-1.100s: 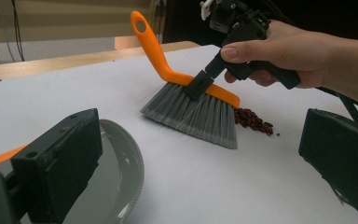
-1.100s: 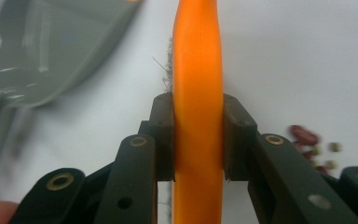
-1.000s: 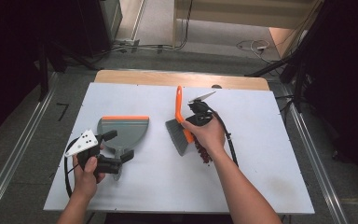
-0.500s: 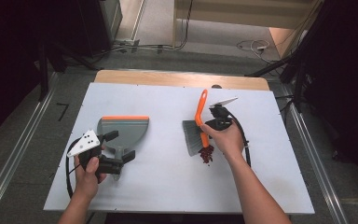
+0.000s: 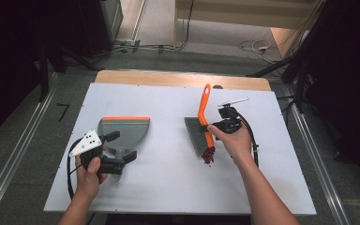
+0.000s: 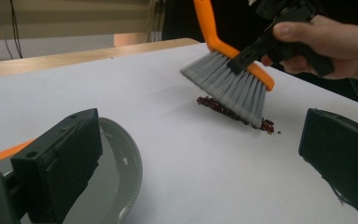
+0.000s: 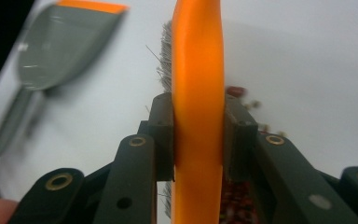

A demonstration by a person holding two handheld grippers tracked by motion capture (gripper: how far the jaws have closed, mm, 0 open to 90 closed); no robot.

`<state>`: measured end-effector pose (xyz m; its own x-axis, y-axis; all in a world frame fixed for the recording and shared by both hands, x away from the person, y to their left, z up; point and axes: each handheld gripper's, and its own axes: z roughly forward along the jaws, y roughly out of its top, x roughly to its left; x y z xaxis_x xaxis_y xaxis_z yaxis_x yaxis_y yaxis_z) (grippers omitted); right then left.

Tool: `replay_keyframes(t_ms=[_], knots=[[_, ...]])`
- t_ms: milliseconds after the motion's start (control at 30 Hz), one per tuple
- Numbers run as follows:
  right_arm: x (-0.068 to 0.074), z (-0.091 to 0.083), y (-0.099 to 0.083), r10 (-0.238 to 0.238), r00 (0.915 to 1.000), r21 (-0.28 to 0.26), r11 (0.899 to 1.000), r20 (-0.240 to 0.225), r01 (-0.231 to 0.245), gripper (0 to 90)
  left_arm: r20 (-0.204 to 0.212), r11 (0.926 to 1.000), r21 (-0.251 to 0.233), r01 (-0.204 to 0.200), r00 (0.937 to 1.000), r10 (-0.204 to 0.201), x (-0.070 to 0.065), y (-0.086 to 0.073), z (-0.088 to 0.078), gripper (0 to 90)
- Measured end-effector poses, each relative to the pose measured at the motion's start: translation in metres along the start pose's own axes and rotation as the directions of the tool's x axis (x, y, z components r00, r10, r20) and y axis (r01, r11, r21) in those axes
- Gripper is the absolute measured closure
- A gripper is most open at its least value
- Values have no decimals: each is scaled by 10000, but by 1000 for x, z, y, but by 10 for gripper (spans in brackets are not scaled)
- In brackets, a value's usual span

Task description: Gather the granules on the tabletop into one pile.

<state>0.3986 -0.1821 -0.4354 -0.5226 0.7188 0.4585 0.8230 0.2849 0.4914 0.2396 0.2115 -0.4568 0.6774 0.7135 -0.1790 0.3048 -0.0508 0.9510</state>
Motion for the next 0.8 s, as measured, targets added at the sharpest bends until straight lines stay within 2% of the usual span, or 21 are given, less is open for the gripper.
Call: replay_keyframes(t_ms=[67, 100, 133, 167, 233, 300, 333, 467, 500, 533, 567, 600, 633, 700, 733, 800], knots=[[11, -9, 2, -558, 9980, -257, 9982, -309, 550, 685, 9, 10000, -7, -7, 10000, 7, 0, 0, 0, 0], [17, -15, 3, -895, 9953, -326, 9956, -360, 884, 685, 8, 10000, -8, -1, 10000, 1, 0, 0, 0, 0], [24, -21, 3, -1255, 9918, -356, 9916, -217, 1247, 685, 15, 10000, -19, 7, 10000, -7, 0, 0, 0, 0], [30, -27, 4, -1833, 9830, -345, 9825, -50, 1831, 685, 10, 10000, -28, 16, 10000, -16, -1, 0, 1, 0], [41, -38, 4, -2934, 9556, -165, 9557, 284, 2940, 685, 2, 10000, -21, 2, 10000, -2, -1, 0, 0, 0], [50, -47, 1, -3877, 9204, 233, 9218, 509, 3870, 685, 7, 10000, -25, 13, 10000, -13, -1, 0, 0, 0], [52, -50, -1, -4201, 9058, 470, 9073, 554, 4179, 685, 12, 10000, -42, 29, 10000, -29, 0, 0, 0, 0], [57, -56, -17, -5523, 8305, 1562, 8287, 727, 5375, 686, 8, 10000, -22, 31, 10000, -31, -1, 0, 0, 0], [56, -55, -21, -5907, 8037, 1891, 7993, 725, 5704, 686, 1, 10000, -11, 24, 10000, -24, -1, 0, 1, 0], [55, -54, -26, -6416, 7637, 2139, 7577, 713, 6166, 686, -9, 10000, -3, 27, 10000, -27, -1, 0, 1, 0], [54, -53, -30, -6800, 7300, 2372, 7218, 681, 6502, 685, -9, 10000, 7, 28, 10000, -28, -1, 0, 1, 0], [53, -53, -35, -7058, 7055, 2588, 6944, 637, 6714, 686, -9, 10000, 9, 30, 10000, -30, -1, 0, 1, 0], [52, -52, -38, -7104, 7013, 2810, 6860, 593, 6712, 685, -13, 10000, 11, 38, 10000, -38, -1, 0, 2, 0], [53, -52, -46, -7254, 6865, 3097, 6647, 498, 6799, 685, -27, 10000, 41, 43, 10000, -42, -1, 0, 2, 0], [53, -52, -49, -7232, 6891, 3292, 6624, 466, 6729, 685, -34, 10000, 65, 23, 10000, -23, -1, 0, 2, 0], [52, -49, -52, -7265, 6861, 3588, 6506, 373, 6694, 685, -26, 10000, 84, 25, 10000, -25, -1, -1, 2, 0]])
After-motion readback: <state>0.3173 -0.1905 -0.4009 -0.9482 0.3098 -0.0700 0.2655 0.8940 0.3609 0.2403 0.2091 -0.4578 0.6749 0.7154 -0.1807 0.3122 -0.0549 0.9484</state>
